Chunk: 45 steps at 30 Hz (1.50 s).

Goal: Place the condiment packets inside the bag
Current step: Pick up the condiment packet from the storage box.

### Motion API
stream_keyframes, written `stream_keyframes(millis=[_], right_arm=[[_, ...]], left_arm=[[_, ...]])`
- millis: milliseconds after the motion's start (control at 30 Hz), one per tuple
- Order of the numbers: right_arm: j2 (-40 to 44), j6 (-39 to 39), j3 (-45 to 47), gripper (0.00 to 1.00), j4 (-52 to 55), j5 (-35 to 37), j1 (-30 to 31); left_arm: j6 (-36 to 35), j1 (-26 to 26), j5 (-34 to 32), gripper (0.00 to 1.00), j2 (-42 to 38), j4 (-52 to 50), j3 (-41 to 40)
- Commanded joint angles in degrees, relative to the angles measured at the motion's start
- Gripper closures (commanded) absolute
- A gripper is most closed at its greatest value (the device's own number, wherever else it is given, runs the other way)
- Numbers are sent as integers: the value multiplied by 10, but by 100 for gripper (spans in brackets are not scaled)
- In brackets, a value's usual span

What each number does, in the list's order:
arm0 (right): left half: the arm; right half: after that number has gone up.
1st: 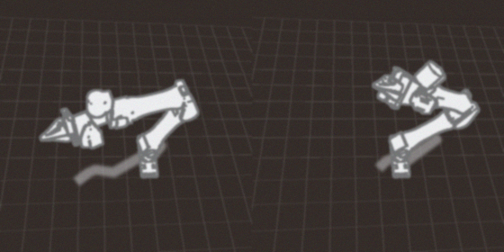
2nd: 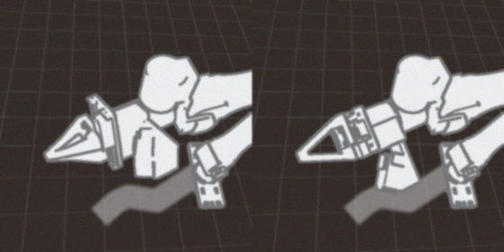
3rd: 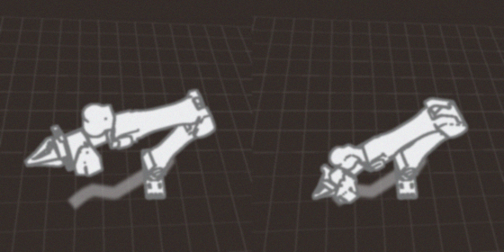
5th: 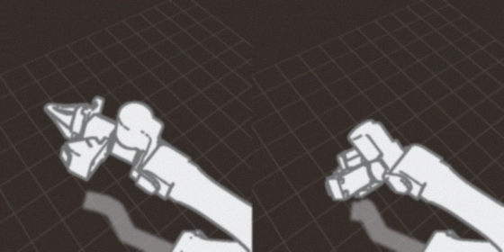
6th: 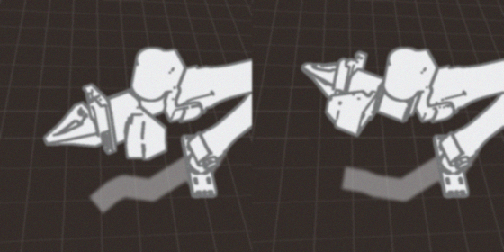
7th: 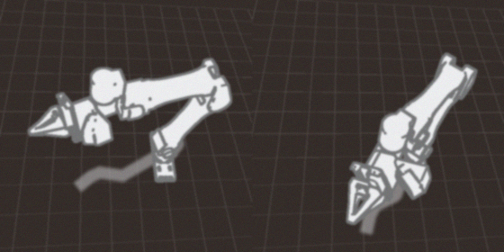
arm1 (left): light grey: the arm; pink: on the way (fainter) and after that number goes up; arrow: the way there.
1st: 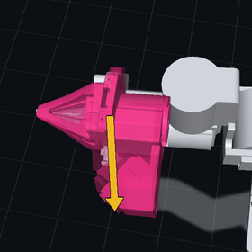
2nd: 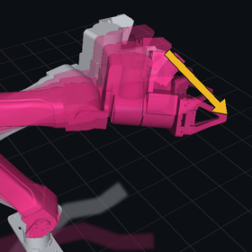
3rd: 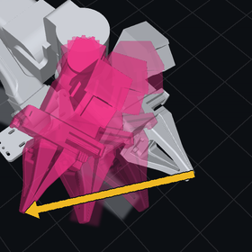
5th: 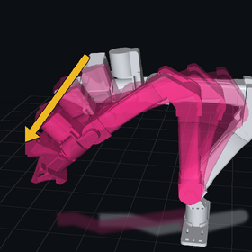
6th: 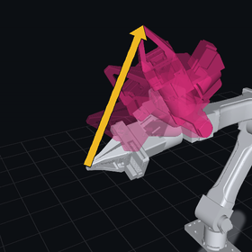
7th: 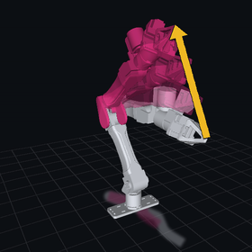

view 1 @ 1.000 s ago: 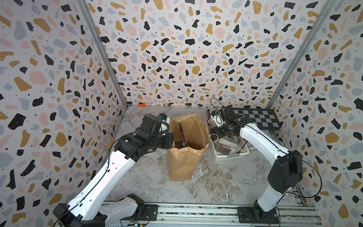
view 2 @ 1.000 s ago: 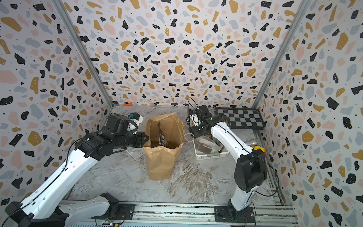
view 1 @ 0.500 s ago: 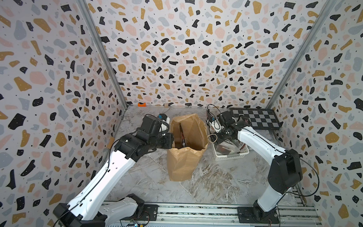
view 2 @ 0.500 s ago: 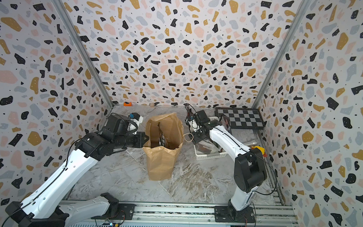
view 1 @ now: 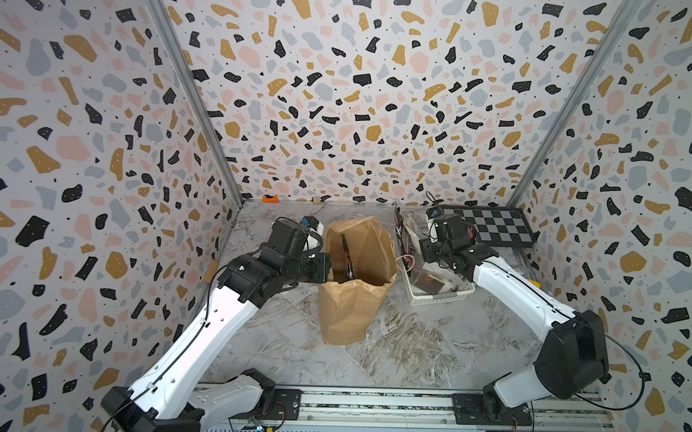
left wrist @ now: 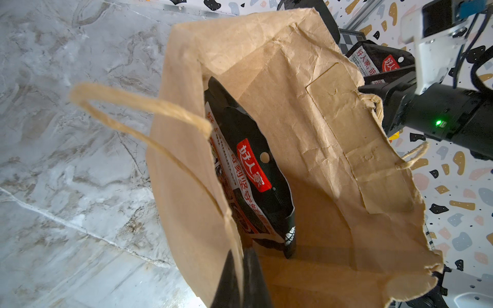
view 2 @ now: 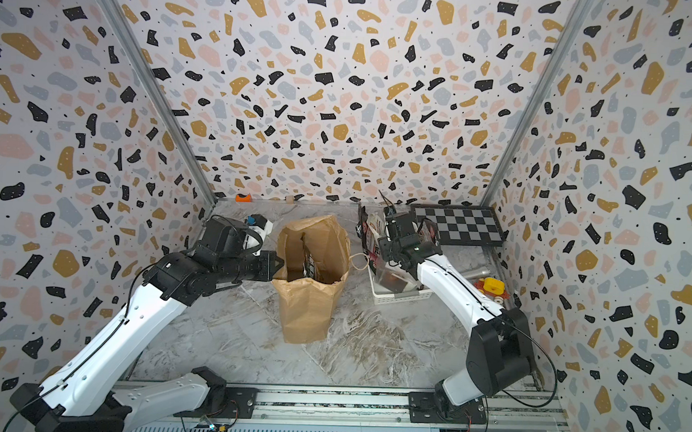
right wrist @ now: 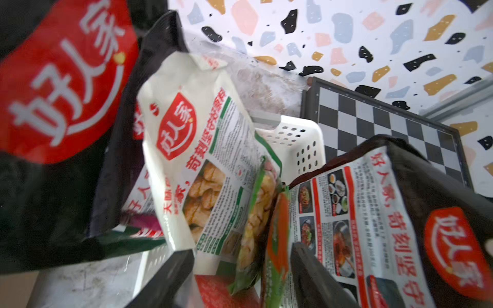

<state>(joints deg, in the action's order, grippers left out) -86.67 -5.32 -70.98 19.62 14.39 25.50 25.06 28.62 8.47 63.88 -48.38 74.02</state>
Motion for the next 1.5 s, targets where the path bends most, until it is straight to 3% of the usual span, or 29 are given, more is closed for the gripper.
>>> stream_keyframes(millis=[0, 333, 467, 700, 967, 1100, 1300, 1367, 1467], right_arm=[[-8, -45, -30, 38, 5, -15, -22], [-21, 25, -23, 36, -3, -159, -9], [-30, 52, -21, 35, -3, -169, 15], [-76, 37, -53, 40, 20, -67, 30], [-80, 15, -52, 65, -1, 61, 30], [-91, 20, -61, 62, -22, 53, 31], [-143, 20, -114, 52, -25, -17, 30], [-149, 16, -122, 61, -27, -33, 30], [-125, 12, -108, 95, -43, -17, 30]], left_arm=[[-9, 1, -5, 100, -4, 10, -7], [-10, 0, -3, 100, -2, 11, -8], [-8, 1, -2, 100, 2, 11, -8], [-8, 0, -5, 100, 3, 11, -8], [-9, 0, -4, 100, 5, 10, -6], [-9, 1, -4, 100, 4, 10, -5], [-15, 0, 6, 100, 6, 9, -5], [-21, 0, 16, 100, 4, 11, -4], [-26, 1, 20, 100, 0, 12, -2]])
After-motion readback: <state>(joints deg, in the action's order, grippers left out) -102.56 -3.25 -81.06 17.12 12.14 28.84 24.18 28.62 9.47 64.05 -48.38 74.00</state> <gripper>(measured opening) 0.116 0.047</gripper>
